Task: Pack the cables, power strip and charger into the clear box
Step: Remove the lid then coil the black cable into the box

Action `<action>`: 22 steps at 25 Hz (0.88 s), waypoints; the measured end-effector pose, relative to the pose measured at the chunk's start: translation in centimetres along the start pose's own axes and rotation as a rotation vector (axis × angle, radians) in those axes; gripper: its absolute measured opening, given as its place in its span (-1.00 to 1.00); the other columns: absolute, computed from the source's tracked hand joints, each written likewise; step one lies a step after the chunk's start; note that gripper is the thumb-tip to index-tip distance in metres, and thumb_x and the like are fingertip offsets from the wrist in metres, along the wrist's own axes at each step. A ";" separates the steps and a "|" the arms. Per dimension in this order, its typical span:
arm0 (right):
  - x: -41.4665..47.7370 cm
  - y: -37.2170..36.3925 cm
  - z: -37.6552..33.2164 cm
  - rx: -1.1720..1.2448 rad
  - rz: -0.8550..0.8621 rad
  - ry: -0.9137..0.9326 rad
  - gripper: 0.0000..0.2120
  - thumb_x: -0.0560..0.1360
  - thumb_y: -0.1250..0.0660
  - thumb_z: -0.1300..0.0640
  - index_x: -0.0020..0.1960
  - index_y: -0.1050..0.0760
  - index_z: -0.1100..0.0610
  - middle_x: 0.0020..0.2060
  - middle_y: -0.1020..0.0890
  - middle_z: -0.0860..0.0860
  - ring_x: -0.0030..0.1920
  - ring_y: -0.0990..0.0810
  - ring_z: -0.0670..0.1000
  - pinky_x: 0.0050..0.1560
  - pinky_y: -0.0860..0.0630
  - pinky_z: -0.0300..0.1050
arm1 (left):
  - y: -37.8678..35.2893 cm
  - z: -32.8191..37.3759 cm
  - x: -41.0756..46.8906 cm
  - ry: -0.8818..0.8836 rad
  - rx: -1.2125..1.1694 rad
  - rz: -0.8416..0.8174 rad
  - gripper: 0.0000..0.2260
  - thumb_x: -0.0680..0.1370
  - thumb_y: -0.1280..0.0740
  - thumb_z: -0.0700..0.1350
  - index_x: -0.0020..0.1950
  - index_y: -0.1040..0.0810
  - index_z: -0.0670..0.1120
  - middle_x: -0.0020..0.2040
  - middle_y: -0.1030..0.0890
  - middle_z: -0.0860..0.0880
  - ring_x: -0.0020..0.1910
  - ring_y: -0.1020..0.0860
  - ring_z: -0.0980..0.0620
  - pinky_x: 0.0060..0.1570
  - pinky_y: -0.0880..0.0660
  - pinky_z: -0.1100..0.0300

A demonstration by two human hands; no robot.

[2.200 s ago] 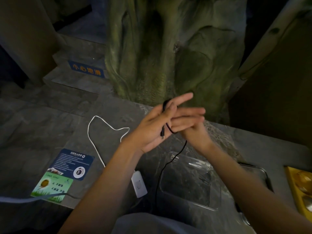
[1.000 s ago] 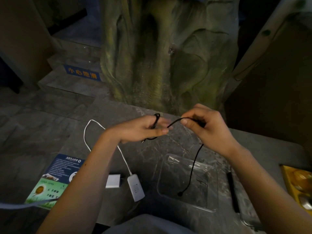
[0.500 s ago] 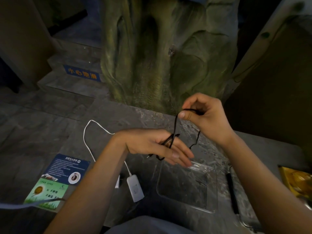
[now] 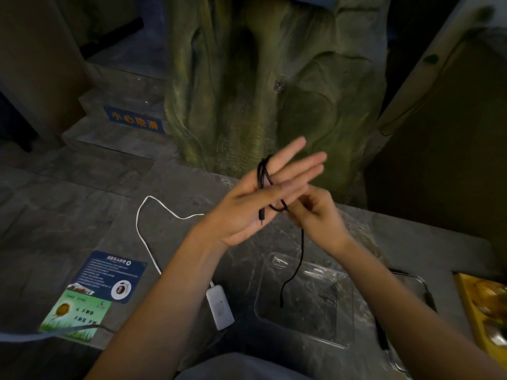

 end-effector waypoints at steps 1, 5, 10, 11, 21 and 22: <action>-0.2 -0.2 0.3 0.022 -0.005 -0.025 -0.84 0.57 -0.24 0.23 -0.16 -0.52 0.08 -0.44 -0.52 -0.08 -0.49 -0.40 -0.17 -0.46 -0.33 -0.26 | 0.6 0.3 0.2 -0.024 0.027 0.059 -0.46 0.60 -0.06 -0.33 0.56 -0.01 -0.14 0.52 -0.22 -0.21 0.51 -0.23 -0.08 0.48 -0.17 0.06; -0.9 -0.7 0.9 -0.051 -0.059 -0.079 -0.85 0.59 -0.22 0.24 0.00 -0.57 0.21 -0.42 -0.52 -0.06 -0.46 -0.46 -0.21 -0.37 -0.35 -0.39 | 3.2 0.3 0.4 -0.077 0.167 0.276 -0.43 0.60 -0.10 -0.26 0.57 0.05 -0.12 0.54 -0.21 -0.12 0.52 -0.21 0.03 0.48 -0.17 0.13; -1.8 -0.5 1.9 -0.140 -0.124 -0.097 -0.87 0.58 -0.27 0.12 0.04 -0.58 0.08 -0.42 -0.53 0.19 -0.40 -0.50 0.20 -0.34 -0.44 0.11 | 6.4 0.9 -0.2 -0.117 0.465 0.482 -0.35 0.62 -0.14 -0.17 0.57 0.21 -0.07 0.57 -0.11 -0.05 0.53 -0.11 0.13 0.43 -0.18 0.29; -1.9 -0.3 2.0 -0.144 -0.127 -0.104 -0.88 0.57 -0.28 0.11 0.03 -0.58 0.07 -0.43 -0.52 0.20 -0.42 -0.46 0.20 -0.36 -0.42 0.11 | 6.9 1.0 -0.2 -0.103 0.542 0.482 -0.35 0.63 -0.14 -0.16 0.56 0.23 -0.06 0.58 -0.09 -0.02 0.54 -0.09 0.15 0.46 -0.14 0.26; -1.9 3.0 0.5 -0.241 -0.070 -0.100 -0.94 0.49 -0.40 0.16 -0.10 -0.60 0.01 -0.43 -0.54 -0.08 -0.42 -0.46 -0.09 -0.34 -0.40 -0.09 | 9.9 -1.9 -2.6 0.382 0.998 0.252 -0.35 0.59 -0.18 0.00 0.57 0.07 -0.14 0.52 -0.24 -0.01 0.44 -0.25 0.21 0.43 -0.17 0.23; -1.8 3.2 0.0 -0.268 -0.056 -0.074 -0.97 0.48 -0.42 0.15 -0.10 -0.61 0.03 -0.39 -0.56 -0.08 -0.39 -0.49 -0.10 -0.32 -0.43 -0.11 | 9.7 -2.3 -2.8 0.435 1.032 0.209 -0.35 0.55 -0.19 0.07 0.55 -0.05 -0.15 0.53 -0.24 -0.01 0.45 -0.21 0.22 0.44 -0.14 0.24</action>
Point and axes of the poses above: each hand's wrist, its own x-axis towards the middle knuckle, its own y-axis out of the back of the hand, z = x × y, the point moved 8 cm from there along x, towards the middle knuckle
